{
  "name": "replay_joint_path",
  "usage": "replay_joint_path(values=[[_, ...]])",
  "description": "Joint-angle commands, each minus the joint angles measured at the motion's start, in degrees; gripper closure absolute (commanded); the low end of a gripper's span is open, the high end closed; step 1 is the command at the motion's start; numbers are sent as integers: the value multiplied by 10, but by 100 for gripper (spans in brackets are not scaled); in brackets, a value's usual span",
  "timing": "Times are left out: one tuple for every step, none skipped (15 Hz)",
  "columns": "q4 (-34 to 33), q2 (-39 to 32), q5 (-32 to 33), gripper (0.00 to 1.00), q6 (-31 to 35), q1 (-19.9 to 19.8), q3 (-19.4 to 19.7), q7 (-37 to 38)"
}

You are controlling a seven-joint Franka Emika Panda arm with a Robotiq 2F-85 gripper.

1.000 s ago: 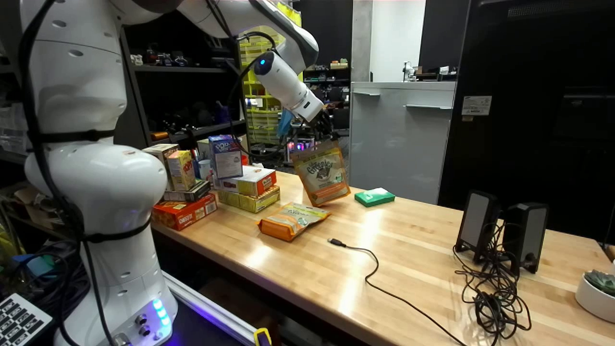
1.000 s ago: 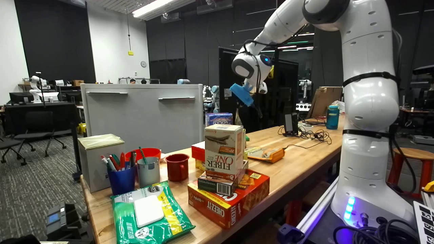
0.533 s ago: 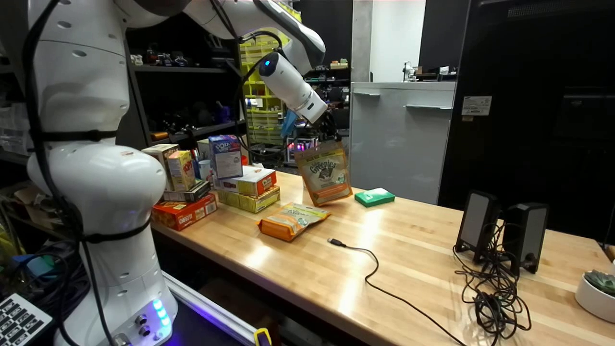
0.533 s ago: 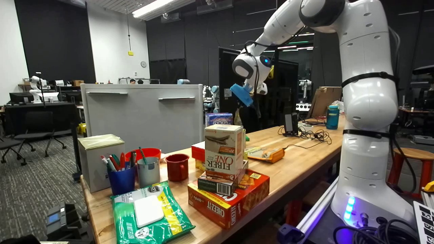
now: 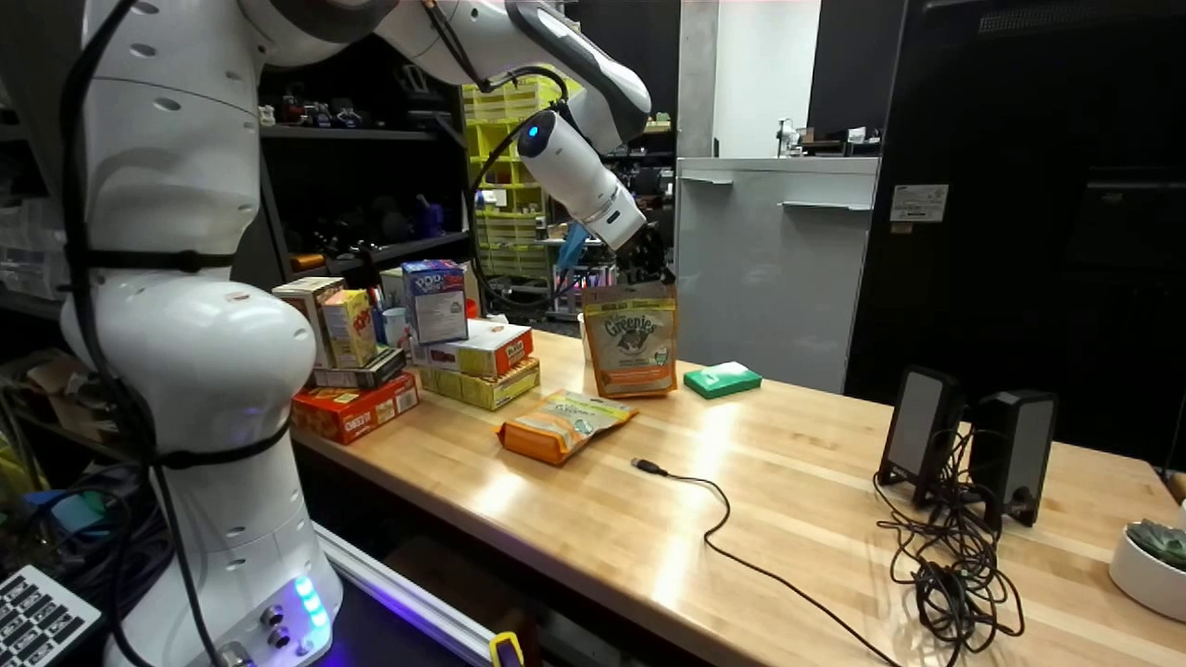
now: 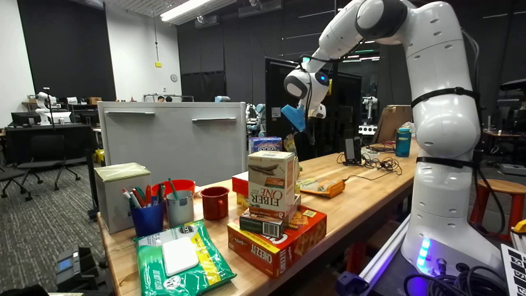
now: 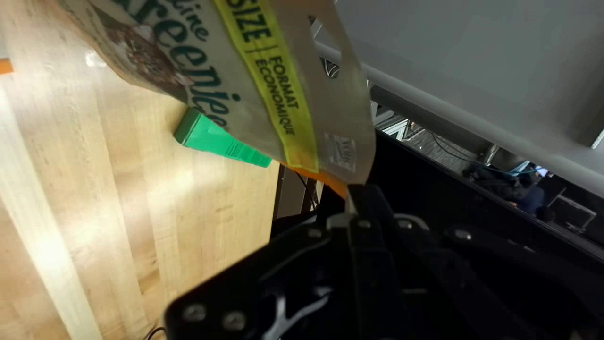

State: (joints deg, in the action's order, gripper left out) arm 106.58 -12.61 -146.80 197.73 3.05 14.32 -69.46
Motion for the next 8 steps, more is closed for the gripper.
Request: replay_joint_path(values=[[-19, -9, -32, 100, 12, -13, -1, -23], [-19, -9, -35, 100, 12, -15, -2, -23], [-19, -9, -38, 100, 12, -18, -3, -25], [-19, -9, -39, 100, 12, -19, -3, -25], [-6, -9, -14, 99, 0, -11, 0, -1], [-7, -9, -16, 99, 0, -12, 0, -2], [-7, -9, -17, 99, 0, -12, 0, -3], [-8, -9, -18, 99, 0, -13, 0, -4]])
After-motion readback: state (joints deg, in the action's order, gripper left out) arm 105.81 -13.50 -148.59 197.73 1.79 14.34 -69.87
